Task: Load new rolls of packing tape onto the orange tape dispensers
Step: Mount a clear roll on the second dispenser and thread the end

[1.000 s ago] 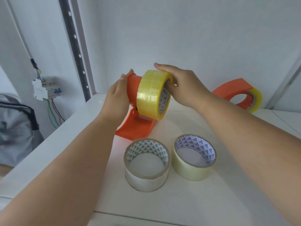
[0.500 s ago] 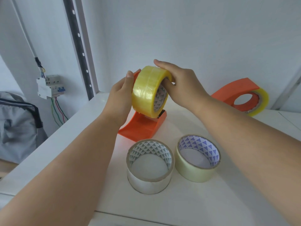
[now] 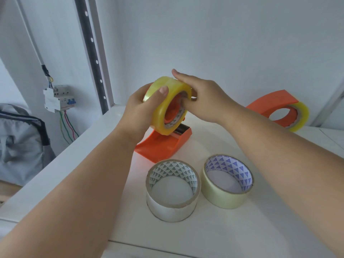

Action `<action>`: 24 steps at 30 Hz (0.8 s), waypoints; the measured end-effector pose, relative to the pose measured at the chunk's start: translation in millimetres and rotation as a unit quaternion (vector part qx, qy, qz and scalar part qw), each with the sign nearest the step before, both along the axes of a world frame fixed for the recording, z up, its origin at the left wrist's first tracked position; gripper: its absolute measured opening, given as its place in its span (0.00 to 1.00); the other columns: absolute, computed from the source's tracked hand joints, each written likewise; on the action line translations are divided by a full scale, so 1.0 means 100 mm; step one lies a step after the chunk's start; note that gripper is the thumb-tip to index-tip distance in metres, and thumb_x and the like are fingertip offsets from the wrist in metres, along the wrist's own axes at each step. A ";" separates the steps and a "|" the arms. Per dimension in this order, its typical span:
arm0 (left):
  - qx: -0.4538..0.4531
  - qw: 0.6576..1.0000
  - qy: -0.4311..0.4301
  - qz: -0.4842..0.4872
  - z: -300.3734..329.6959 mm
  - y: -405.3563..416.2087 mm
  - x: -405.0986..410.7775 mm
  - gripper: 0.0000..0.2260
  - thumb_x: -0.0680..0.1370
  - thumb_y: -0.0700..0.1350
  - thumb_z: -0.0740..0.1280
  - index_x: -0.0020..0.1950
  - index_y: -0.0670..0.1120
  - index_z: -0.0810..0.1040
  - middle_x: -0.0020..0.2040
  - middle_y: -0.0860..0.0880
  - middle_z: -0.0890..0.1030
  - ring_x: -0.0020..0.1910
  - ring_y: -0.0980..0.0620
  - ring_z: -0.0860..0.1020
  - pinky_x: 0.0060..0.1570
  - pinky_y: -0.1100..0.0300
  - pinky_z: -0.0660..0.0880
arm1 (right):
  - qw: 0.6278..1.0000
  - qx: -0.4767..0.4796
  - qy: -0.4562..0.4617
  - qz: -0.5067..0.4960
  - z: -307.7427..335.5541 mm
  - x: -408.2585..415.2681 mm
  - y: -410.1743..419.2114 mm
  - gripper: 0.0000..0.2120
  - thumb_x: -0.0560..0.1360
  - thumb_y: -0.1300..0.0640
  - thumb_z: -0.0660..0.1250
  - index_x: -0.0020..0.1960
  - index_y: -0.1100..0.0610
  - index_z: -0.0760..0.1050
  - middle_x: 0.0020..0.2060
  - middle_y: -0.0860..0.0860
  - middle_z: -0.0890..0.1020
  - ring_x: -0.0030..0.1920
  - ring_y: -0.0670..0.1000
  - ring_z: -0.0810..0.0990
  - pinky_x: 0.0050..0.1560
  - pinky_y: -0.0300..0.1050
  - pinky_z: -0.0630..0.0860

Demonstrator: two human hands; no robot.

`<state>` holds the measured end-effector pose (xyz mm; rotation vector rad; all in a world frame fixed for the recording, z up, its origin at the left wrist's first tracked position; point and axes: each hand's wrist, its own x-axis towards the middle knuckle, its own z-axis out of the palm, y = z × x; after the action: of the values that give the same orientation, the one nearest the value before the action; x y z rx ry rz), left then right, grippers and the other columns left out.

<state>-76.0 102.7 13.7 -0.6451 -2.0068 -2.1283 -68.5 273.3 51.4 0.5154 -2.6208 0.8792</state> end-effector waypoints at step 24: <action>-0.069 0.978 -0.015 0.195 0.06 -0.14 -0.08 0.16 0.77 0.52 0.64 0.36 0.44 0.81 0.33 0.45 0.74 0.31 0.50 0.70 0.36 0.57 0.69 | 0.998 0.013 -0.056 -0.023 -0.10 0.09 0.05 0.26 0.72 0.54 0.72 0.69 0.49 0.71 0.61 0.48 0.79 0.52 0.47 0.81 0.61 0.41 0.73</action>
<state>-83.8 88.6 19.7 -0.2098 -2.1021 -1.7928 -59.4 277.9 41.3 0.4210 -2.7367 0.8835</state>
